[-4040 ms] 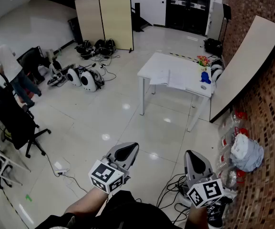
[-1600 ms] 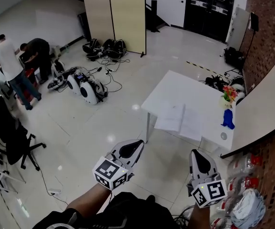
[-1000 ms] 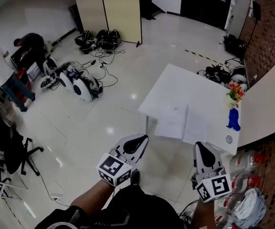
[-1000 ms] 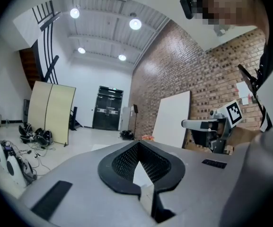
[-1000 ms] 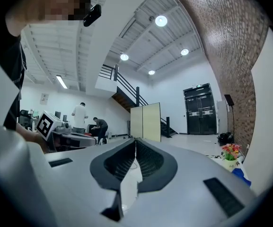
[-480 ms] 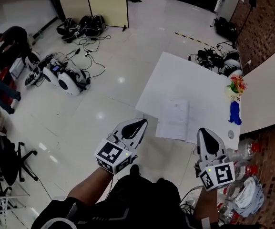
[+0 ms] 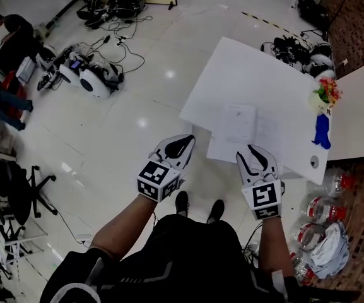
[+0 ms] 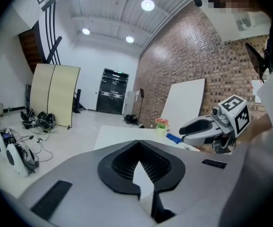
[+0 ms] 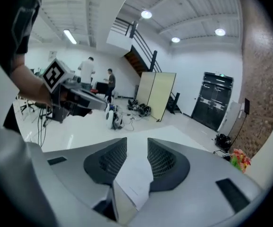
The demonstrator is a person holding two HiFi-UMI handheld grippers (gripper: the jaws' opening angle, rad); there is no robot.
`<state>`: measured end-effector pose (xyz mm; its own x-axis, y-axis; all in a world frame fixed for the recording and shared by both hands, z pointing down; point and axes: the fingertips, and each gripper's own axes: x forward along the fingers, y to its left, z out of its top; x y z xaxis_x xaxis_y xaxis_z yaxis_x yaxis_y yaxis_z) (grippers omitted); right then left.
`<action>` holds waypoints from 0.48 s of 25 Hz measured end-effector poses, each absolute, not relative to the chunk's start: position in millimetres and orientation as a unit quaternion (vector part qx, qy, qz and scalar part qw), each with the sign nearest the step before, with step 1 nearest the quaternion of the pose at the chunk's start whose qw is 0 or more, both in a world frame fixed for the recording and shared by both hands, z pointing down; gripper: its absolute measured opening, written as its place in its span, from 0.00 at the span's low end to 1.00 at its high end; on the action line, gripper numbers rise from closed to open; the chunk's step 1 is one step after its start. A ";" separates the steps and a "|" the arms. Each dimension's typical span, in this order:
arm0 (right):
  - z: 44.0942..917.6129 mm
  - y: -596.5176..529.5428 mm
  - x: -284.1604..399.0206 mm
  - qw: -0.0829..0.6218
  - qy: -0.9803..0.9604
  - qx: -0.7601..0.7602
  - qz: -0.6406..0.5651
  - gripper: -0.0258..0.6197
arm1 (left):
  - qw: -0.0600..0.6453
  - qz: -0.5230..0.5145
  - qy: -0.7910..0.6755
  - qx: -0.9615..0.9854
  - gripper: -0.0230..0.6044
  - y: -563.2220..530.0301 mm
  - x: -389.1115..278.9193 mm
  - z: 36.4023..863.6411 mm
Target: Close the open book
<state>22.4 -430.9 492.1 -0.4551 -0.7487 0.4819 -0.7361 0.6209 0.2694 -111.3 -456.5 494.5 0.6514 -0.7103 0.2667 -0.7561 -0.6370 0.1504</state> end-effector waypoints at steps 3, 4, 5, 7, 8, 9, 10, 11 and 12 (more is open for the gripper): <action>543.6 -433.3 15.3 0.356 -0.843 0.402 -0.016 0.20 | 0.158 0.130 -0.405 0.891 0.03 -456.3 -104.9 539.2; 558.4 -432.6 12.6 0.370 -0.841 0.395 -0.010 0.20 | 0.167 0.141 -0.404 0.888 0.03 -455.0 -102.6 553.5; 572.6 -431.5 9.4 0.386 -0.838 0.387 -0.007 0.22 | 0.173 0.149 -0.405 0.885 0.03 -454.0 -101.4 566.6; 598.7 -430.4 2.2 0.422 -0.828 0.369 -0.021 0.23 | 0.182 0.161 -0.411 0.878 0.03 -454.6 -103.5 590.6; 611.3 -430.3 -1.5 0.441 -0.822 0.360 -0.032 0.23 | 0.187 0.169 -0.415 0.874 0.03 -455.8 -106.0 602.9; 624.0 -430.0 -5.2 0.461 -0.815 0.349 -0.041 0.23 | 0.196 0.176 -0.418 0.869 0.03 -456.9 -109.0 615.6; 637.2 -429.2 -9.2 0.480 -0.808 0.338 -0.050 0.23 | 0.209 0.183 -0.421 0.864 0.03 -457.6 -112.7 628.6; 650.0 -428.1 -13.4 0.499 -0.800 0.328 -0.059 0.23 | 0.221 0.191 -0.423 0.858 0.03 -457.6 -117.1 641.6; 661.7 -427.6 -17.3 0.514 -0.792 0.321 -0.069 0.23 | 0.230 0.201 -0.425 0.852 0.03 -456.6 -121.6 654.1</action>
